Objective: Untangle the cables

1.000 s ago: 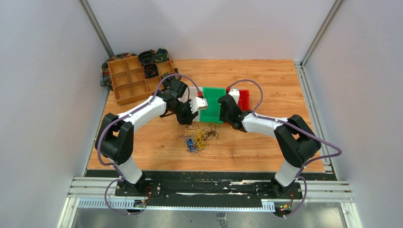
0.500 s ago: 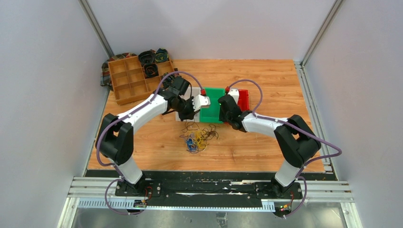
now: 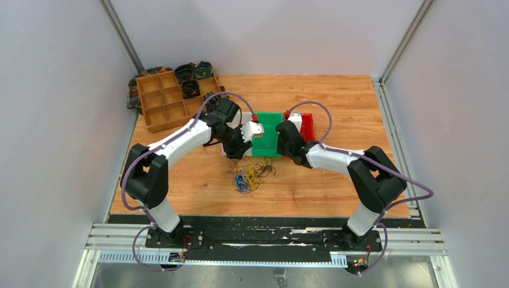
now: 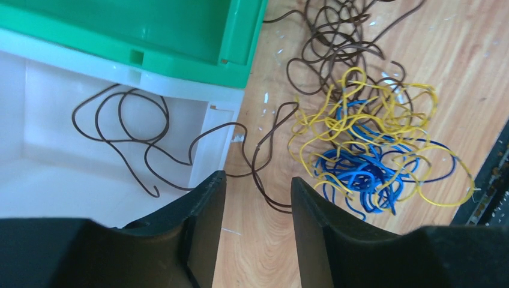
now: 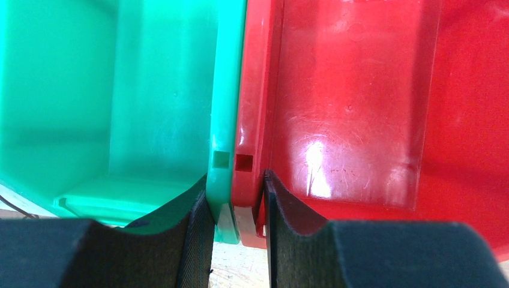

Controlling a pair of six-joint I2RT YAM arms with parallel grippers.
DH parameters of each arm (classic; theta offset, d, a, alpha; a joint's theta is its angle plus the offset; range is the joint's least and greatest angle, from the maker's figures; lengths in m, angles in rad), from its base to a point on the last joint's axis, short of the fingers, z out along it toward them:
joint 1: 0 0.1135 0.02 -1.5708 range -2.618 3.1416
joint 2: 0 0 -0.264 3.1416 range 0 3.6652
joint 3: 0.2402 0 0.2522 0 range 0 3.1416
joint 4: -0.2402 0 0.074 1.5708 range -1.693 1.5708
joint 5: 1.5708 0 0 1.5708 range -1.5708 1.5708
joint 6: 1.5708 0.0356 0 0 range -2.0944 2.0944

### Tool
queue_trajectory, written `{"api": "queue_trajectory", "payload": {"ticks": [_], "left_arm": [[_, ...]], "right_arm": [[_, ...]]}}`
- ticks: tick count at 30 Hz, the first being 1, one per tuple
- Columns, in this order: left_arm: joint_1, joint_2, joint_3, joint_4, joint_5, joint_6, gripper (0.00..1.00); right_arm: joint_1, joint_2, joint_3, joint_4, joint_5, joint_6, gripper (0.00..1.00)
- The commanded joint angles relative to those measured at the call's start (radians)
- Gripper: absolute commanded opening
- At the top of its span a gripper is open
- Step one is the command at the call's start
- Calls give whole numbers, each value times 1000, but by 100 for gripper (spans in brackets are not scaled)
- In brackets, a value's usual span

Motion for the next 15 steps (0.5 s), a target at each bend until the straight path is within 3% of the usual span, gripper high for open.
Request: {"api": "queue_trajectory", "payload": {"ticks": [1, 9, 15], "left_arm": [[0, 19, -42, 114, -67, -64, 45], [0, 36, -67, 100, -8, -52, 41], [-2, 26, -90, 98, -23, -41, 4]], "right_arm": [[21, -34, -14, 42, -33, 36, 20], [22, -32, -13, 35, -20, 38, 18], [22, -27, -11, 33, -13, 50, 16]]}}
